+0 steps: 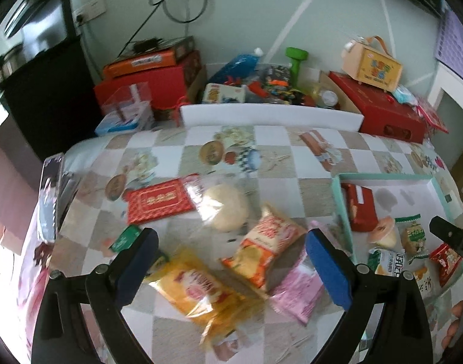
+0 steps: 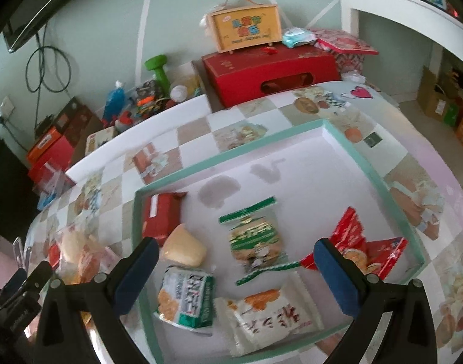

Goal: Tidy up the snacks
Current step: 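Move both open tools back over the snack pile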

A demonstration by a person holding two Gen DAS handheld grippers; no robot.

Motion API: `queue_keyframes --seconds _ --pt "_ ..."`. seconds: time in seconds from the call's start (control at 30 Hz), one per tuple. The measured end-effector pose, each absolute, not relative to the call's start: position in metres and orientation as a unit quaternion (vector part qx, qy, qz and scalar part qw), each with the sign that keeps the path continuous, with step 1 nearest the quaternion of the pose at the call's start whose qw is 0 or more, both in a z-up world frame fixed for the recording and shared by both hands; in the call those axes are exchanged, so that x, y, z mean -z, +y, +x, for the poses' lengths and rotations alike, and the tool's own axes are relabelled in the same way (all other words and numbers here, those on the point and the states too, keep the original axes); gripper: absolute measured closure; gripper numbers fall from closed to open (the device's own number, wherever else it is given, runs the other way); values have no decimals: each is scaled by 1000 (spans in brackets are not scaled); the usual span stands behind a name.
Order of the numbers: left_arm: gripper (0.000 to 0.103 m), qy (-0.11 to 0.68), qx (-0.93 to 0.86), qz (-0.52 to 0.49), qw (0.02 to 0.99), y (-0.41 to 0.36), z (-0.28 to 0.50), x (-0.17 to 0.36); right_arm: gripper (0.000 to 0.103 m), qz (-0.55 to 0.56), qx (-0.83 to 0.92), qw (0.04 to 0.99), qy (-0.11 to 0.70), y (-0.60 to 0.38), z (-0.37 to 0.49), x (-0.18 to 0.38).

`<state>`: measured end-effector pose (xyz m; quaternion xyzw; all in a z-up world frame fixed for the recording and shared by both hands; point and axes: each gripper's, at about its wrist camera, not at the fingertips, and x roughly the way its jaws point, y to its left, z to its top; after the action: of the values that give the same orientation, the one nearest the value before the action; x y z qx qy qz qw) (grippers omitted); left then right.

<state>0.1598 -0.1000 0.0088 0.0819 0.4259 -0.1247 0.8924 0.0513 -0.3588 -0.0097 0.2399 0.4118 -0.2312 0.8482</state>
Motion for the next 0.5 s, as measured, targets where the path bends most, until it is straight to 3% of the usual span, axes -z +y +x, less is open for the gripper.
queue_keyframes --seconds 0.5 --pt "5 468 72 29 880 -22 161 0 0 234 156 863 420 -297 73 -2"
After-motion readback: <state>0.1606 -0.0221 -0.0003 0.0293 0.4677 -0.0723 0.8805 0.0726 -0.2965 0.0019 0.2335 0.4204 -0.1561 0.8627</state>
